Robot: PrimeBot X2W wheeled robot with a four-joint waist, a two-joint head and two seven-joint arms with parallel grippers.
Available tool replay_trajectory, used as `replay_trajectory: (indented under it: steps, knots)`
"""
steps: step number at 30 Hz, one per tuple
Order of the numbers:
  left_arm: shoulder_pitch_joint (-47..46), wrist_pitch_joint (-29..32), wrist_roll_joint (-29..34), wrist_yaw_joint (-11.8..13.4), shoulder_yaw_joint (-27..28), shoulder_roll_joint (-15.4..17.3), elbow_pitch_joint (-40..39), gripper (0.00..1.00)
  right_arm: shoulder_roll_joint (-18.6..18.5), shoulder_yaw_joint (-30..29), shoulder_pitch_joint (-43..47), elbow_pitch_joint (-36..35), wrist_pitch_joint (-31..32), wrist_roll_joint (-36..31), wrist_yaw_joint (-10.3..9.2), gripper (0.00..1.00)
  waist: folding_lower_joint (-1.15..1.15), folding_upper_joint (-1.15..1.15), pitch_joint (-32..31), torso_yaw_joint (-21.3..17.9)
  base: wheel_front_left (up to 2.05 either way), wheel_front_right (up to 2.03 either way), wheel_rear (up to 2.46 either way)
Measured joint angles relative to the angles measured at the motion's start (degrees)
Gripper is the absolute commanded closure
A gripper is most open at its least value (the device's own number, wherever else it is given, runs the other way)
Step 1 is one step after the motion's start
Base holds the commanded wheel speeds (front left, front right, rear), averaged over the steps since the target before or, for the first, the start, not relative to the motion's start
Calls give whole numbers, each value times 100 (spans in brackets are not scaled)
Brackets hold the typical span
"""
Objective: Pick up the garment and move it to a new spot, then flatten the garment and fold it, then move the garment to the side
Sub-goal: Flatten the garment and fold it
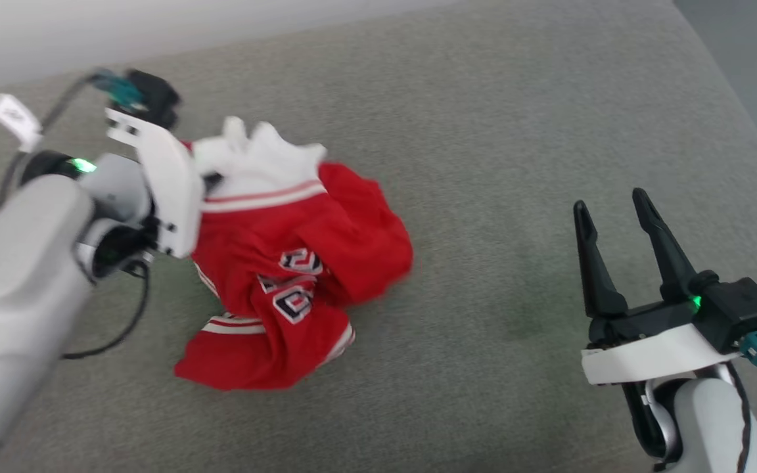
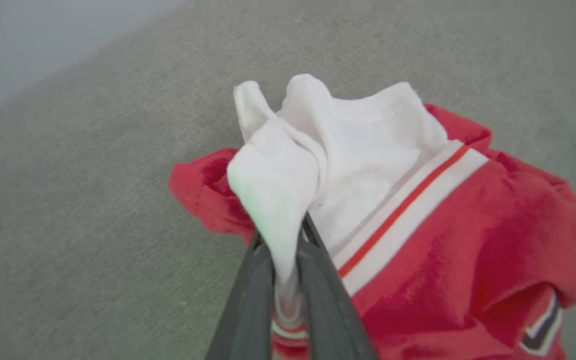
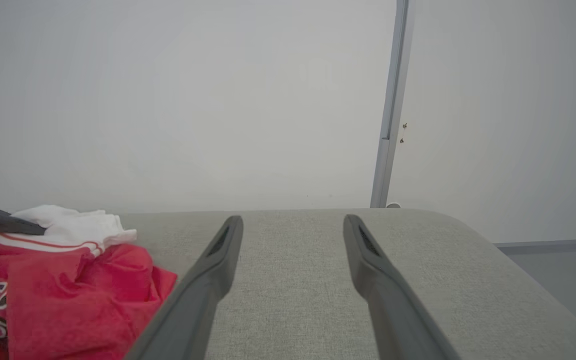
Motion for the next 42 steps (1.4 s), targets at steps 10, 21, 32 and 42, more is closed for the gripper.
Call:
replay_trajectory:
  steps: [10,21,32,42]
  knots:
    - [806,-174,-453,881,569,979,-522,100,-76,-79,64,-5,0,-10,0,0,0,0,-130,441,0,0,0]
    - [1767,-337,-957,1181,771,1221,-580,100,-182,33,32,43,0,5,0,0,0,0,-118,679,0,0,0]
    - [1964,-1162,-824,1118,911,1225,-1125,0,-435,448,175,287,0,280,-1,0,0,0,-446,987,0,0,0]
    - [2797,-2948,-409,1103,1077,1291,-1942,0,-901,1472,124,872,0,802,-1,0,0,0,-726,1512,0,0,0]
